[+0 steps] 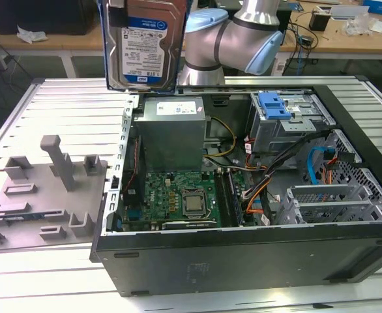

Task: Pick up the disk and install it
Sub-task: 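Pick up the disk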

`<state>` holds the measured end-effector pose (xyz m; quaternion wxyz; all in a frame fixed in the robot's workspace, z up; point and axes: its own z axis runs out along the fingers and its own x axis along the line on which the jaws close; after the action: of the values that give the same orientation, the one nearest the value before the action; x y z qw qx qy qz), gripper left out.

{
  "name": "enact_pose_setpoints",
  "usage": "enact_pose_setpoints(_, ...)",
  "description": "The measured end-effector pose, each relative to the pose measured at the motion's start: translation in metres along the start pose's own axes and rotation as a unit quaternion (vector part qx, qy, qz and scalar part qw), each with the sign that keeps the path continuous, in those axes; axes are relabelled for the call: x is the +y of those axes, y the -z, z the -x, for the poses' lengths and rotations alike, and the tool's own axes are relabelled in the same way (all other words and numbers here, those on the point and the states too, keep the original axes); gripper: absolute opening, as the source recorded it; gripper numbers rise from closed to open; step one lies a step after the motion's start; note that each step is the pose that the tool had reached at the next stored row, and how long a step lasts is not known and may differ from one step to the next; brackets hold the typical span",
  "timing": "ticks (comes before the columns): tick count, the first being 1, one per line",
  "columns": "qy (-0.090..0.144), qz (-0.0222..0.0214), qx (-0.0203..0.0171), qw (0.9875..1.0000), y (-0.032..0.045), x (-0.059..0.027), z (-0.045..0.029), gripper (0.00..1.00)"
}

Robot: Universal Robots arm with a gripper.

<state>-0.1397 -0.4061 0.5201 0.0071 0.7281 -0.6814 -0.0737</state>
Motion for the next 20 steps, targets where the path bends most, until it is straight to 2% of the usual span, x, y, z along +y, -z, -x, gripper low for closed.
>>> enact_pose_setpoints(3, 0.001, 0.0001, 0.0009, 1.0, 0.0008, -0.0058, -0.0026, 0.37)
enact_pose_setpoints(9, 0.004, 0.0007, 0.0057, 1.0, 0.0043, -0.0253, -0.0149, 0.37)
enact_pose_setpoints(20, 0.008, 0.0016, 0.008, 0.9999, 0.0087, -0.051, -0.0302, 0.37)
